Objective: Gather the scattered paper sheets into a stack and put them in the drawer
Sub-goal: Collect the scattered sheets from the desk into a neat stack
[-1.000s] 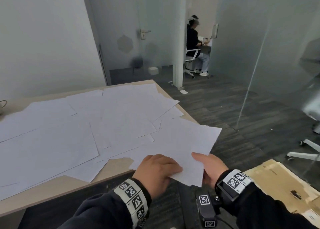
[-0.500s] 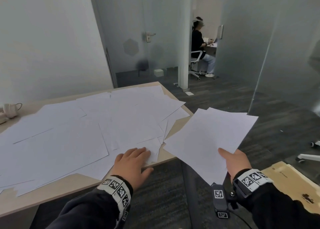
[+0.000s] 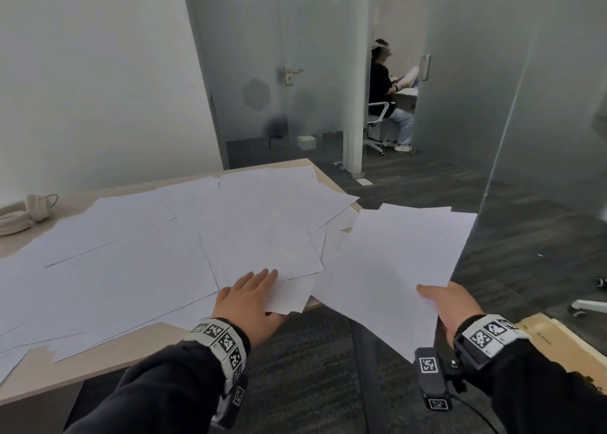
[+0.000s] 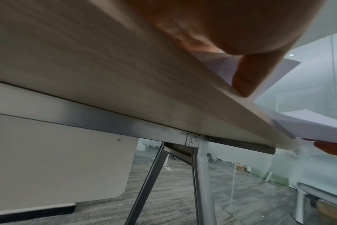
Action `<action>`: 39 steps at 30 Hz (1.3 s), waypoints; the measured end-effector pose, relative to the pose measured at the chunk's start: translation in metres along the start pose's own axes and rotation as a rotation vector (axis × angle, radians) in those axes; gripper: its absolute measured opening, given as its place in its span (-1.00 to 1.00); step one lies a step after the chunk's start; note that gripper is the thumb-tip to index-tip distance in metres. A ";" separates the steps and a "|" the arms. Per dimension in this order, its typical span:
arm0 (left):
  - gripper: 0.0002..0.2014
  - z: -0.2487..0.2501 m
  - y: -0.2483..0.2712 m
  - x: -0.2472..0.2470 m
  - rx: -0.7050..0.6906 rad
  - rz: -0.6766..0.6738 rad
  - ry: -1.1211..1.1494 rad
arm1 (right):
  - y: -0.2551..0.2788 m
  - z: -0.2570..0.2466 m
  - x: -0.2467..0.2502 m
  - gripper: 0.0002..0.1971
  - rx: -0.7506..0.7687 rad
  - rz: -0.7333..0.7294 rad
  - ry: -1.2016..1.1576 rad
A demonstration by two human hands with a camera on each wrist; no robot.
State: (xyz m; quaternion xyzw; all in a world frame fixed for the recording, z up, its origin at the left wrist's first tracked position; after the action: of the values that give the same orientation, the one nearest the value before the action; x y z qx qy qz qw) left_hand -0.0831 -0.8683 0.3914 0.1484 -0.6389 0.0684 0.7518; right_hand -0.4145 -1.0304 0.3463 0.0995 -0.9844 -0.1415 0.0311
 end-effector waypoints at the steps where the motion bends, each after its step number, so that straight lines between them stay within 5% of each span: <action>1: -0.30 -0.002 -0.001 0.001 0.006 -0.001 0.012 | 0.002 -0.001 -0.003 -0.80 -0.010 -0.026 -0.006; 8: -0.55 -0.011 0.004 0.009 -0.026 0.083 0.071 | 0.001 -0.001 -0.008 -0.89 0.018 -0.049 -0.009; 14: -0.27 0.001 0.025 0.005 -0.121 -0.006 0.022 | 0.003 -0.005 -0.007 -0.89 0.064 0.026 0.038; 18: -0.34 -0.008 0.016 0.014 -0.023 0.043 0.161 | 0.008 -0.010 0.003 -0.86 0.097 0.129 0.041; 25: 0.05 -0.007 -0.002 0.004 0.068 -0.170 0.049 | 0.009 -0.004 0.013 -0.76 0.074 0.192 0.050; 31: 0.09 -0.007 -0.010 0.004 0.126 -0.211 0.084 | 0.012 -0.003 0.017 -0.74 0.078 0.184 0.042; 39: -0.12 -0.004 -0.001 0.010 0.113 -0.125 -0.003 | 0.016 -0.004 0.022 -0.81 0.073 0.196 0.028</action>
State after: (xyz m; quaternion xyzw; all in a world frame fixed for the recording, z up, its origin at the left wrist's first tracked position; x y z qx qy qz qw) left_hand -0.0770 -0.8686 0.4009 0.2303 -0.6245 0.0568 0.7442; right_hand -0.4384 -1.0209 0.3557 0.0055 -0.9934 -0.1004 0.0548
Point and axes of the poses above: each hand's wrist, its own y-axis away from the middle knuckle, its own x-axis out of the back of the hand, z = x × y, the point moved 6 cm from there along -y, towards the middle knuckle, and after that the axes turned 10 degrees about -z, right-handed, at the moved point
